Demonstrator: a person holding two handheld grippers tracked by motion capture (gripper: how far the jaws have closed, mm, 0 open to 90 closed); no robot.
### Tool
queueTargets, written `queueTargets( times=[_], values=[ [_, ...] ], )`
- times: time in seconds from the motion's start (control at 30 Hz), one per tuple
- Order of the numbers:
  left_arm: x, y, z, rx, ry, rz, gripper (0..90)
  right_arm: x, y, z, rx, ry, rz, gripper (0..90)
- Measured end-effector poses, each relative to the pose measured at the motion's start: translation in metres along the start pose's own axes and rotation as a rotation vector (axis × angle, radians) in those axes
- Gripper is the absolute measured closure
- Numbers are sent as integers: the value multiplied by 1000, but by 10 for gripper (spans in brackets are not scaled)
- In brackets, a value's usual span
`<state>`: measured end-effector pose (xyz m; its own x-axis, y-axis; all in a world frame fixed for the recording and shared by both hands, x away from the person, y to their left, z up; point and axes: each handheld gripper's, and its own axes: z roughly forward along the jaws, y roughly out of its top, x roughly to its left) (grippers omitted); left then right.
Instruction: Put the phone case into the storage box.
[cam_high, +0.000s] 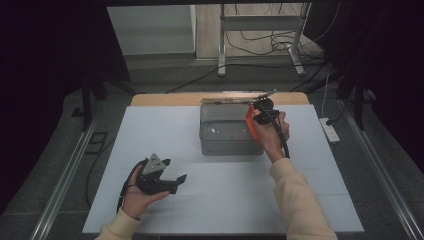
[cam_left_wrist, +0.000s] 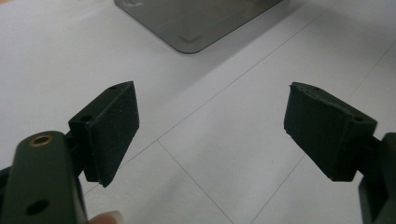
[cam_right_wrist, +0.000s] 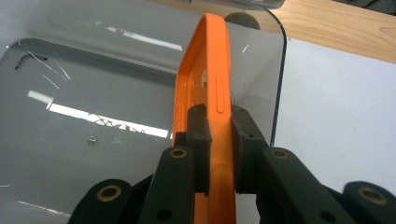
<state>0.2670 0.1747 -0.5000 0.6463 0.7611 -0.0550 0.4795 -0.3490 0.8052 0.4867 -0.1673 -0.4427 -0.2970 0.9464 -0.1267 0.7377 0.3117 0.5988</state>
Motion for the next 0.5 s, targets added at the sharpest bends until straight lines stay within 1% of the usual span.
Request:
queueTargets(
  times=[0.5],
  values=[
    [0, 0, 0, 1, 0, 1, 181, 2, -1, 7, 30, 8, 0, 795]
  ],
)
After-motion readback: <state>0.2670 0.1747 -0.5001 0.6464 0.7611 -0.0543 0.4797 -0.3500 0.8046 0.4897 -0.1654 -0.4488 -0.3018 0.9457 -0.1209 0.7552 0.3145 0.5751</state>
